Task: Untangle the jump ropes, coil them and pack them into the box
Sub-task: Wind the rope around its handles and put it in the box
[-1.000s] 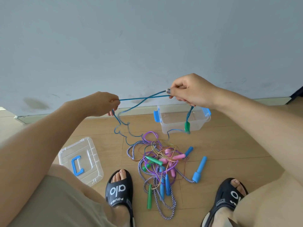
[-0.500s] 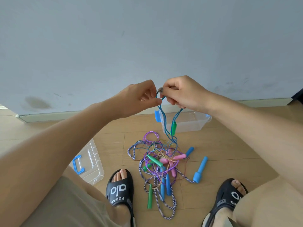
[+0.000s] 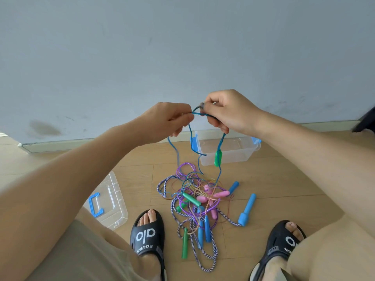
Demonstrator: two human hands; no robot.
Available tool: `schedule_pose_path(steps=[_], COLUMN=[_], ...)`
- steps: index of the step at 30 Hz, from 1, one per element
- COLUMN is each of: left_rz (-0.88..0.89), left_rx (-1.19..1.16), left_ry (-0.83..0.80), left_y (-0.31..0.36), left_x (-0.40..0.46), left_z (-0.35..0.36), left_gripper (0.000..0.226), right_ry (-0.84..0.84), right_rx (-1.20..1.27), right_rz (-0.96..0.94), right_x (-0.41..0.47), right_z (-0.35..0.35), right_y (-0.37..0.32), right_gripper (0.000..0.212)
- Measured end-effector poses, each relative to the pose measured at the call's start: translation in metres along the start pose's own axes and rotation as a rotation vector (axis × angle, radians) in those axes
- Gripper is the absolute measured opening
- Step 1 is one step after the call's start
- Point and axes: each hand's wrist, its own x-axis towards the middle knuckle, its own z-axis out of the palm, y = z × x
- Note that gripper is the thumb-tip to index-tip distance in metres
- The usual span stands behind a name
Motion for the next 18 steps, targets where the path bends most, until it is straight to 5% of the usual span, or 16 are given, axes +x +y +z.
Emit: schedule_pose_path(steps=[5, 9, 13, 18], left_rz=[-0.307, -0.613, -0.387, -0.094], left_rx=[0.319, 0.499, 0.040, -0.221], left_ry=[0.121, -0.176, -0.164, -0.045], left_y=[-0.054, -0.092, -0.069, -0.005], left_x=[0.003, -0.015, -0.020, -0.008], left_z=[-0.022, -0.034, -0.015, 0.004], left_gripper=[0.028, 0.020, 0.042, 0.014], right_ry=[0.009, 0.053, 0.034, 0.013], right_rx=[-0.136, -0.108, -0.084, 0.015], right_rz=[0.048, 0.057, 0.030, -0.011], right_x=[-0.002, -0.003, -0.003, 0.002], right_z=[-0.006, -0.015, -0.006, 0.009], right_y=[0.009, 0.013, 0.008, -0.002], right_gripper=[0.025, 0.026, 0.027, 0.028])
